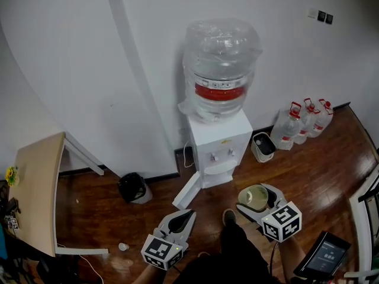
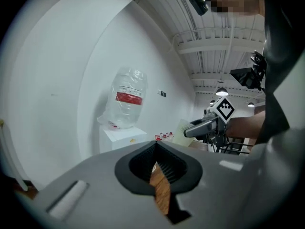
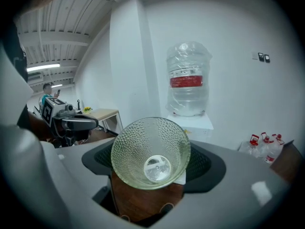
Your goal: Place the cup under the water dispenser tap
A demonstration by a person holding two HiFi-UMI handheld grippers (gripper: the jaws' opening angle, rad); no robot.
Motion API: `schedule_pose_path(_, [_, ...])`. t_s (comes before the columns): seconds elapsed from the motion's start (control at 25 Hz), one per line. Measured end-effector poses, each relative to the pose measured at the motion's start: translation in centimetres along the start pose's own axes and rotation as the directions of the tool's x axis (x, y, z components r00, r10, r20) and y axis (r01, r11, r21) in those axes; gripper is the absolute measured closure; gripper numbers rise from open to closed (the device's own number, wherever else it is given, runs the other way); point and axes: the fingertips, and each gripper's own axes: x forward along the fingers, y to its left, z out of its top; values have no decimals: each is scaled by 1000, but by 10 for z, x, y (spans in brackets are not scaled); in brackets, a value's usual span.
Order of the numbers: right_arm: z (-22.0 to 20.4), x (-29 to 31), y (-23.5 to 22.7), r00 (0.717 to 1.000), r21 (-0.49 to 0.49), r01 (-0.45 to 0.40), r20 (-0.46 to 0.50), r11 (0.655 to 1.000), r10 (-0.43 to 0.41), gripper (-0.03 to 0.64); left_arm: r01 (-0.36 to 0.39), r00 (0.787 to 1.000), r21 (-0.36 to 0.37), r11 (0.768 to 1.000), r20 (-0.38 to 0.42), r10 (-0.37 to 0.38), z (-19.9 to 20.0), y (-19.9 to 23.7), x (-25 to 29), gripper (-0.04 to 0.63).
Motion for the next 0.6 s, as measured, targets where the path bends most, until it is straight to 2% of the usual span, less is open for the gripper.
schedule_pose_path(0.2, [-20,33,-60,999,-1,-17,-49,1000,17,209,-41,999,18,999,-16,41,2,23,55,588])
schedule_pose_path(0.32, [-24,52,-92,997,42,-48,-56,998,50,209,-16,998,20,1000,-56,17,-2,30,95,588])
schedule_pose_path(0.44, [-26,70,-121,994,23,-71,-81,997,72,209,22,994,29,999,-109,-18,-8,29,132,586])
schedule_pose_path(0.6, [-28,91,-155,992,43,-97,-80,994,100,209,28,987,35,999,-156,-22,-14,34,173,586])
